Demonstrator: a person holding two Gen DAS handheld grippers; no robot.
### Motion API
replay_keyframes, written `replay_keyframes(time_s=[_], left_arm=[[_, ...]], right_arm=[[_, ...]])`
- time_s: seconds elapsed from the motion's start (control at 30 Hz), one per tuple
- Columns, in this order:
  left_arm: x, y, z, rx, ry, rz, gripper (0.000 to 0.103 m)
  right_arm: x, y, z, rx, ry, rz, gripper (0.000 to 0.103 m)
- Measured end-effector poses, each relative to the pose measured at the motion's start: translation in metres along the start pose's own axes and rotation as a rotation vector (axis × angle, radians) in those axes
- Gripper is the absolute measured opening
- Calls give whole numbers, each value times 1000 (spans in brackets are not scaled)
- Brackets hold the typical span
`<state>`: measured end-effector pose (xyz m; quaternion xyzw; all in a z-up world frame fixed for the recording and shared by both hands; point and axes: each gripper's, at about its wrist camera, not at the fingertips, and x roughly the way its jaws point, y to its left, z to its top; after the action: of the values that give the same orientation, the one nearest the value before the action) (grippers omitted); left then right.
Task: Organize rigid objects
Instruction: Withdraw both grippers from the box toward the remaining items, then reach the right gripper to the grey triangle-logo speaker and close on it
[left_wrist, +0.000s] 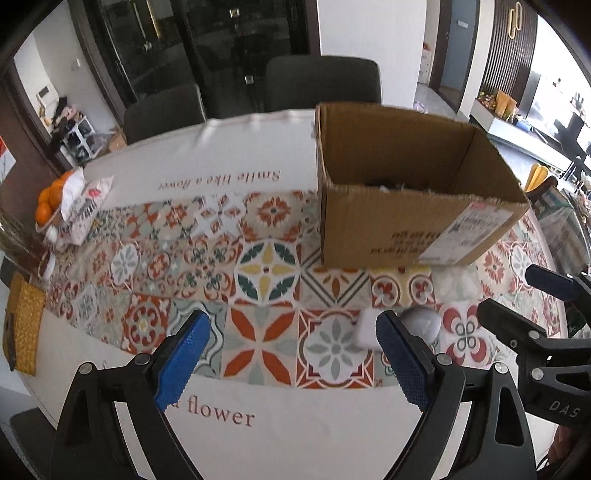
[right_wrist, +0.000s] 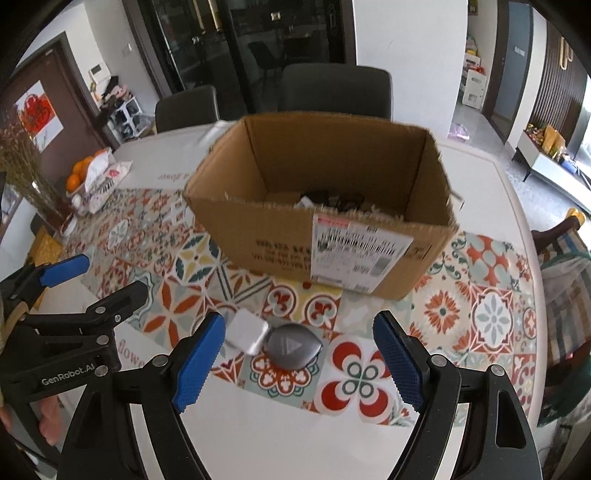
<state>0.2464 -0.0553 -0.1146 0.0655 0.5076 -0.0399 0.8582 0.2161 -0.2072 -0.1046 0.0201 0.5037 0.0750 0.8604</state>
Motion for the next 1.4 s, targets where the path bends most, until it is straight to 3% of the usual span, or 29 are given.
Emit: replay_keyframes(time_s=[0.87,1.4], left_arm=[[78,-10,-41,20,217,14,92],[107,-10,-46,21,264,15,92]], right_arm=[[90,-1,-36,-17,230,13,82],[137,2,-41,-37,306,-8,82]])
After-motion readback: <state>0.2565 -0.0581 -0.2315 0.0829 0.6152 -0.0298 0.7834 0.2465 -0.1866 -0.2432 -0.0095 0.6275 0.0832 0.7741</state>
